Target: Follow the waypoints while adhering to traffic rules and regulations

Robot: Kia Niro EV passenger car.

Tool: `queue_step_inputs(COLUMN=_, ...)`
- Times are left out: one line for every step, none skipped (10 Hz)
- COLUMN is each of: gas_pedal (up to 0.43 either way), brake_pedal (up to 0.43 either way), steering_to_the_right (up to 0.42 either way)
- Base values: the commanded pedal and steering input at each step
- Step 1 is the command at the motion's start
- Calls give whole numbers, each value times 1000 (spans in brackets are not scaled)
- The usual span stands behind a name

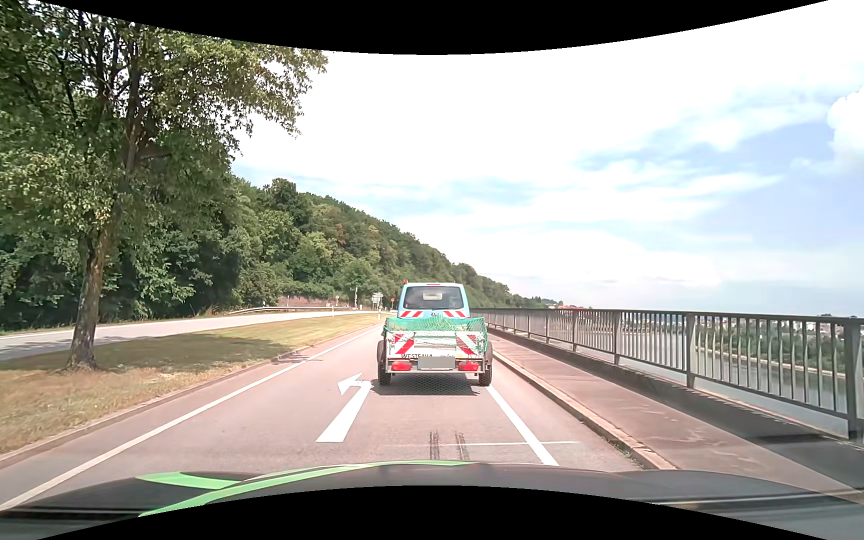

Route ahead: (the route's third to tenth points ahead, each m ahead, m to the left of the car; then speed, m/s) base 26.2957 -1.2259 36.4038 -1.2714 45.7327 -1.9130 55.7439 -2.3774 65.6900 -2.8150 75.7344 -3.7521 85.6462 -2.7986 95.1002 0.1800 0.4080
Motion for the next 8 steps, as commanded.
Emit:
queue_step_inputs(gas_pedal=0, brake_pedal=207, steering_to_the_right=-31)
queue_step_inputs(gas_pedal=0, brake_pedal=207, steering_to_the_right=-31)
queue_step_inputs(gas_pedal=0, brake_pedal=201, steering_to_the_right=-31)
queue_step_inputs(gas_pedal=0, brake_pedal=207, steering_to_the_right=-31)
queue_step_inputs(gas_pedal=0, brake_pedal=207, steering_to_the_right=-31)
queue_step_inputs(gas_pedal=0, brake_pedal=213, steering_to_the_right=-31)
queue_step_inputs(gas_pedal=0, brake_pedal=244, steering_to_the_right=-31)
queue_step_inputs(gas_pedal=0, brake_pedal=329, steering_to_the_right=-31)
